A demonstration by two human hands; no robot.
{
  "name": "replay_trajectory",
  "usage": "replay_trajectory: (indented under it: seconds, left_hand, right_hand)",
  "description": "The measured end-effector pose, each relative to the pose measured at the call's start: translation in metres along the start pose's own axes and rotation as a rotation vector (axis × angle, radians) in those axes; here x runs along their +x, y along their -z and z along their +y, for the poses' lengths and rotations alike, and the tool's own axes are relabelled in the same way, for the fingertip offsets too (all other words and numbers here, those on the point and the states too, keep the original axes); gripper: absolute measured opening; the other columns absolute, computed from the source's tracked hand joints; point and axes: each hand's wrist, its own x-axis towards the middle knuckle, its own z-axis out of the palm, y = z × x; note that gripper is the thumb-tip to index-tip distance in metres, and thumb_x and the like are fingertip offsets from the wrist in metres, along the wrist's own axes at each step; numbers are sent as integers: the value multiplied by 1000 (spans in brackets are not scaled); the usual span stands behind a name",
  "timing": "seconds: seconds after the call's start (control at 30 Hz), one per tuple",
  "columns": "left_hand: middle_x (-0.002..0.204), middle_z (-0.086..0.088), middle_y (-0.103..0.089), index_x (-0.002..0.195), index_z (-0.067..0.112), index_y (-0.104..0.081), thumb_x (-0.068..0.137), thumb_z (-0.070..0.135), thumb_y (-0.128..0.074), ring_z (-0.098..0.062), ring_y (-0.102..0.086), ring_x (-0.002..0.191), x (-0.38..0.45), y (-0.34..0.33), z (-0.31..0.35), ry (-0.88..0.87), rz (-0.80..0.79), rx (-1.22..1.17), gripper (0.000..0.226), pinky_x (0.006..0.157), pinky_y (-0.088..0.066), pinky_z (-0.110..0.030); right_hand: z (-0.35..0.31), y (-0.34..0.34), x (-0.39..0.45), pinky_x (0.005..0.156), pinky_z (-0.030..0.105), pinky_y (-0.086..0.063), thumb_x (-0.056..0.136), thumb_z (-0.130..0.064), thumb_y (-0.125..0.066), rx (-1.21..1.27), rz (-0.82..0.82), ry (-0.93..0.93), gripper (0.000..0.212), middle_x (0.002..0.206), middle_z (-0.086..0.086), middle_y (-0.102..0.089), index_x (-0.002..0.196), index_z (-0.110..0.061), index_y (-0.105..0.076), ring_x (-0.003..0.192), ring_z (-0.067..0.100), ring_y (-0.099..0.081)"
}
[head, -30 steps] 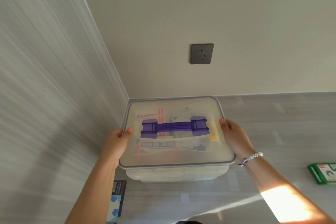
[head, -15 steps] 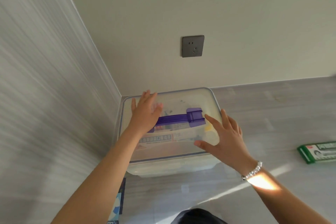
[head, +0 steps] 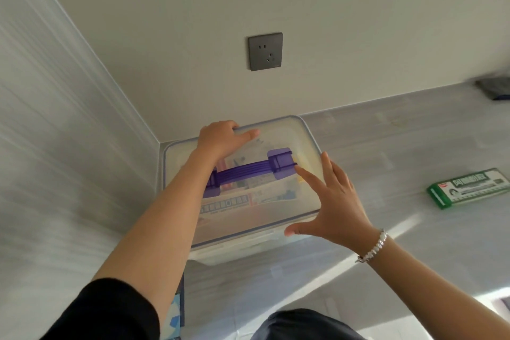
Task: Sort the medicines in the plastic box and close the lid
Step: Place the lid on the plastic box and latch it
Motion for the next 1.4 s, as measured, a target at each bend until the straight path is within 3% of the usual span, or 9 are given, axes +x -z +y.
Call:
replay_trajectory:
  seconds: [0.3,0.37,0.5,0.7,0.87,1.03,1.17,1.3,1.4]
  left_hand:
    - [62,5,-48,61,22,-42,77,78,-34,-23,-50,69,13,3,7,-12,-90,13,59,53,-29,-29]
    - [67,4,-51,67,21,-46,79,75,-35,-23,-52,74,17,3,7,-20,-106,-3,57,55,-31,-29]
    - [103,4,-63,104,23,-61,86,63,-39,-22,-58,97,22,-4,19,-84,-101,-66,49,76,-42,-32]
    - [102,2,-67,104,20,-66,81,68,-43,-19,-58,89,32,-10,33,-65,-115,-100,58,72,-42,-29]
    - [95,-7,-70,97,10,-68,81,70,-41,-21,-58,78,37,-11,34,-35,-144,-55,67,70,-45,-32]
    - [102,-3,-69,103,16,-65,83,71,-35,-20,-57,83,33,-11,34,-54,-120,-17,65,66,-40,-29]
    - [119,0,-64,118,24,-58,86,67,-32,-24,-58,108,18,-12,33,-82,-62,-28,60,82,-41,-33]
    - [93,-3,-69,92,19,-64,81,73,-27,-26,-61,89,-4,-4,-5,37,92,120,67,82,-43,-35]
    - [82,-7,-69,69,18,-57,78,77,-25,-28,-62,81,-11,4,-28,105,88,146,68,79,-45,-35]
  right_hand:
    - [-3,-2,-1,111,46,-23,38,-88,-50,8,72,-13,113,156,8,1,139,-46,-21,141,24,-2]
    - [-3,-1,0,111,47,-22,36,-92,-41,0,61,-8,115,156,7,3,138,-46,-19,141,24,-1]
    - [1,2,2,113,45,-17,32,-95,-38,40,22,22,122,156,2,9,140,-48,-6,141,21,5]
    - [22,11,3,114,32,-15,45,-74,-63,273,-58,110,122,149,-19,11,140,-35,2,136,-2,7]
    - [22,8,5,110,26,-15,43,-72,-64,273,-51,125,120,148,-21,6,138,-37,0,134,1,1]
    - [23,6,2,112,32,-20,42,-77,-59,288,-4,108,121,147,-22,0,141,-32,-7,132,3,-4]
    - [21,5,-1,110,34,-23,45,-71,-67,304,25,112,120,146,-22,-7,145,-26,-17,131,4,-8]
    - [22,6,0,109,34,-25,42,-73,-66,329,30,109,121,146,-22,-8,143,-32,-15,129,5,-11]
    - [23,4,1,106,30,-23,41,-73,-68,331,52,119,120,144,-23,-10,141,-34,-15,125,2,-12]
